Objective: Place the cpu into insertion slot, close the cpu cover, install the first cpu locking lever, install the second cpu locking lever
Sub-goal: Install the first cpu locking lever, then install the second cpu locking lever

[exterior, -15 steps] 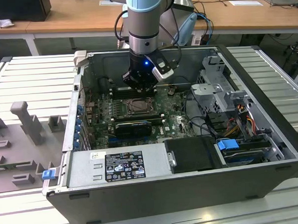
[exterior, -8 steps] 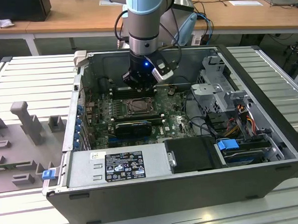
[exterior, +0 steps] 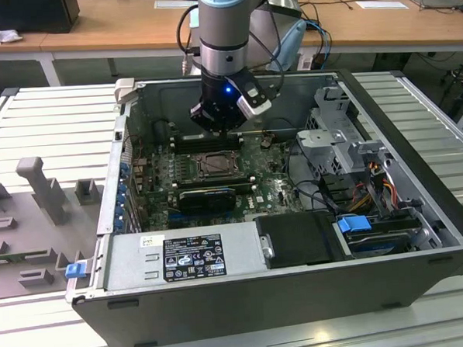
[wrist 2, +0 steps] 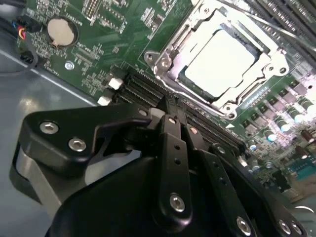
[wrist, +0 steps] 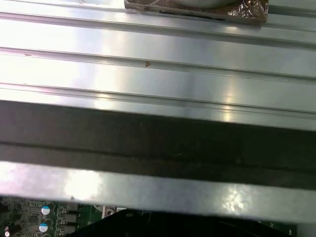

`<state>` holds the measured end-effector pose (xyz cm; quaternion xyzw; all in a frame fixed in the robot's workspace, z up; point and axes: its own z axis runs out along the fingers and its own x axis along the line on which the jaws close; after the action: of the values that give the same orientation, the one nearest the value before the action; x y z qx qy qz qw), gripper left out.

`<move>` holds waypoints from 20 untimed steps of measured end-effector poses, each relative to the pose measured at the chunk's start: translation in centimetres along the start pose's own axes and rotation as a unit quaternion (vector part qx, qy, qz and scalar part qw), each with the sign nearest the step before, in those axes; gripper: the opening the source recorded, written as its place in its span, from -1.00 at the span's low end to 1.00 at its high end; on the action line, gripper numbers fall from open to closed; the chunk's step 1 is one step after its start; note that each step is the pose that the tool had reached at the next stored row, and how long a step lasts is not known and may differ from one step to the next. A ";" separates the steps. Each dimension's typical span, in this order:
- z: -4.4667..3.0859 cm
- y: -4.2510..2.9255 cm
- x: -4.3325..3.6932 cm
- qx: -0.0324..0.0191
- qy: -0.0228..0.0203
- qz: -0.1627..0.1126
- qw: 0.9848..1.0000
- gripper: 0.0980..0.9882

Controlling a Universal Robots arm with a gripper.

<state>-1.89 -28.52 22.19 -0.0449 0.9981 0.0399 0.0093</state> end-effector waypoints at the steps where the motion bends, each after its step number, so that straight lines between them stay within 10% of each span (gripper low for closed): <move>1: 0.00 -0.07 0.01 0.000 0.000 0.000 1.000 -0.98; 20: -0.44 -0.95 0.08 0.000 0.000 0.000 1.000 -0.98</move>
<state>-1.89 -29.51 22.55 -0.0449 0.9981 0.0399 0.0093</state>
